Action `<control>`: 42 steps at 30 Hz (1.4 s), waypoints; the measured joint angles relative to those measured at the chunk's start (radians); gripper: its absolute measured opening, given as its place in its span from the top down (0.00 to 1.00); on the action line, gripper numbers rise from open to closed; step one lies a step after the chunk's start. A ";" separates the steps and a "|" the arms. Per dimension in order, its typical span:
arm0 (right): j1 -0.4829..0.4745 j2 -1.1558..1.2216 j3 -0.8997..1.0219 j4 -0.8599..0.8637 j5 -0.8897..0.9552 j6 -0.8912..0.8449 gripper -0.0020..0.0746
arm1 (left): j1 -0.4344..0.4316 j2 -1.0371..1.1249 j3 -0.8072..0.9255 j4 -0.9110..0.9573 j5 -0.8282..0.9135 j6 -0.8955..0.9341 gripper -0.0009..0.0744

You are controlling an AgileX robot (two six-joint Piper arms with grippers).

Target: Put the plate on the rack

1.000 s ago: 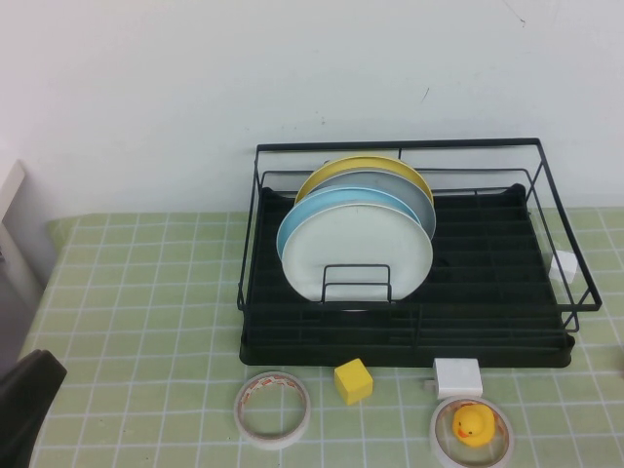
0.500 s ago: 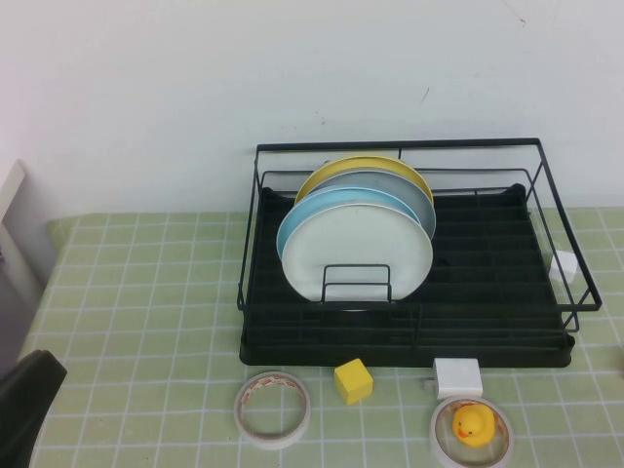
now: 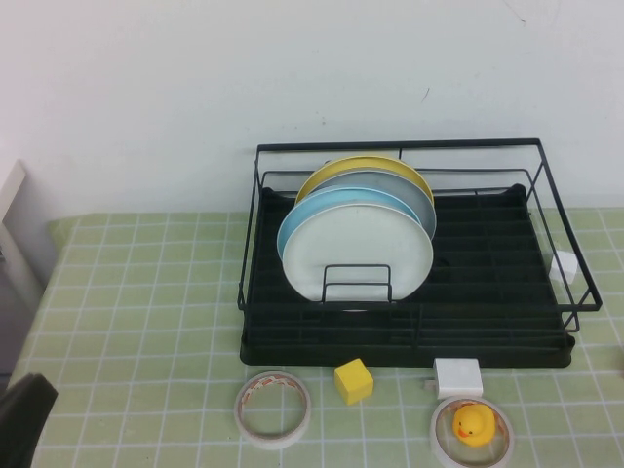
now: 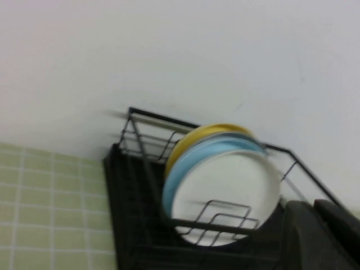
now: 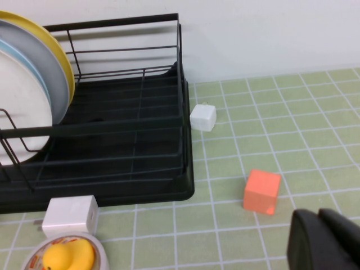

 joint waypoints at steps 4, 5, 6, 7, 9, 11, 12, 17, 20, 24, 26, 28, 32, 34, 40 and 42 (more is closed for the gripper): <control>0.000 0.000 0.000 -0.002 0.000 0.000 0.97 | 0.105 -0.024 0.043 0.616 0.094 -0.616 0.99; 0.000 0.000 0.000 -0.002 0.000 0.000 0.97 | 0.145 -0.035 0.045 0.750 0.140 -0.760 0.99; 0.000 0.000 0.000 -0.002 0.000 0.000 0.97 | 0.185 -0.053 0.047 0.869 0.205 -0.887 0.99; 0.000 0.000 0.000 -0.002 0.000 0.000 0.97 | 0.224 -0.075 0.049 0.974 0.274 -0.997 0.99; 0.000 0.000 0.000 -0.002 0.000 0.000 0.97 | 0.285 -0.125 0.056 1.115 0.409 -1.138 0.99; 0.000 0.000 0.000 -0.002 0.000 0.000 0.97 | 0.334 -0.193 0.071 1.196 0.484 -1.201 0.99; 0.000 0.000 0.000 -0.002 0.000 0.000 0.97 | 0.356 -0.227 0.082 1.224 0.502 -1.212 0.99; 0.000 0.000 0.000 -0.002 0.000 0.000 0.97 | 0.391 -0.270 0.150 1.269 0.408 -1.166 0.99; 0.000 0.000 0.000 -0.002 0.000 0.000 0.97 | 0.391 -0.271 0.156 1.271 0.364 -1.148 0.99; 0.000 0.000 0.000 -0.002 0.000 0.000 0.97 | 0.391 -0.271 0.156 1.273 0.394 -1.082 0.99; 0.000 0.000 0.000 -0.002 0.000 0.000 0.97 | 0.391 -0.271 0.154 1.273 0.404 -1.041 0.99; 0.000 0.000 0.000 -0.002 0.000 0.000 0.97 | 0.391 -0.271 0.154 1.273 0.405 -1.018 0.99; 0.000 0.000 0.000 -0.002 0.000 0.000 0.97 | 0.391 -0.271 0.154 1.274 0.408 -0.993 0.99; 0.000 0.000 0.000 -0.002 0.000 0.000 0.97 | 0.391 -0.271 0.154 1.274 0.408 -0.986 0.99; 0.000 0.000 0.000 -0.002 0.000 0.000 0.97 | 0.391 -0.271 0.154 1.274 0.408 -0.977 0.99; 0.000 0.000 0.000 -0.002 0.000 0.000 0.97 | 0.392 -0.271 0.154 1.274 0.408 -0.977 0.99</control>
